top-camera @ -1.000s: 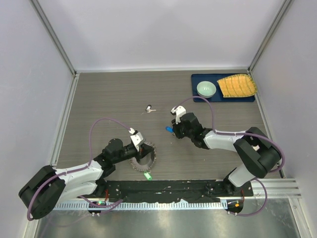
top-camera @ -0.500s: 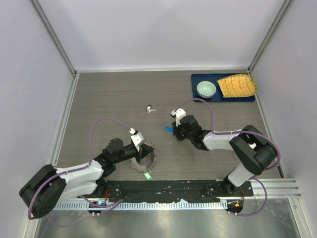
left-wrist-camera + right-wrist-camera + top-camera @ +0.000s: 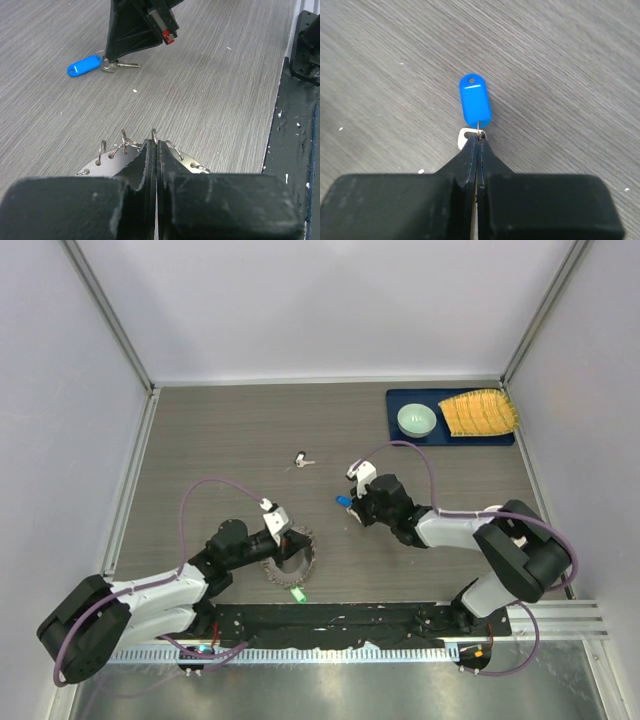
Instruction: Put the keys on the keyring
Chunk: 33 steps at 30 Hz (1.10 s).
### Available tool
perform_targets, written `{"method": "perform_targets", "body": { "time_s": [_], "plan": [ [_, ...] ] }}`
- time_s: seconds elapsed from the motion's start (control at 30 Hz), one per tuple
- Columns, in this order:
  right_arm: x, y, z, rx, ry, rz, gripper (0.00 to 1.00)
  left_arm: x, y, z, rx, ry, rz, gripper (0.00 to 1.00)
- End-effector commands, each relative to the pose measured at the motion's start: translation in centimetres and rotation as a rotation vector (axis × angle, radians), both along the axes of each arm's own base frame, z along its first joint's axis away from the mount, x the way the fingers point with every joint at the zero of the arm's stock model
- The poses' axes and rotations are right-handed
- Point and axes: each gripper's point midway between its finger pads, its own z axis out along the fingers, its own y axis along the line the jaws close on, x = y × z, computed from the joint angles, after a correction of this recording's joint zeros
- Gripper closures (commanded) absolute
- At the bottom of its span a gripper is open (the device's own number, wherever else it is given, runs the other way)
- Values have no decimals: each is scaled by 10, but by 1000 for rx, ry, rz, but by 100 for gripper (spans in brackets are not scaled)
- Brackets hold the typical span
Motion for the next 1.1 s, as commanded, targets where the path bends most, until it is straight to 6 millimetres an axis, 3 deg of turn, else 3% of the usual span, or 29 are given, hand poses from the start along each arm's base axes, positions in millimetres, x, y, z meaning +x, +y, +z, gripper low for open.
{"method": "perform_targets", "body": {
  "time_s": [0.0,0.1,0.3,0.63,0.87,1.07],
  "plan": [
    [-5,8,44,46,-111,102,99,-1,-7,29,-75,-107,-45,100],
    [-21,14,62,55,-151,200,99,-7,-9,34,-91,-137,-87,100],
    [-73,34,100,104,-226,436,99,-21,-11,49,-129,-220,-167,100],
    [-142,43,117,39,-243,717,99,-38,-15,61,-143,-307,-283,100],
    [-164,48,117,5,-234,779,99,-49,-20,61,-140,-323,-368,99],
    [-166,53,119,-11,-249,817,99,-57,-27,55,-122,-314,-436,100]
  ]
}}
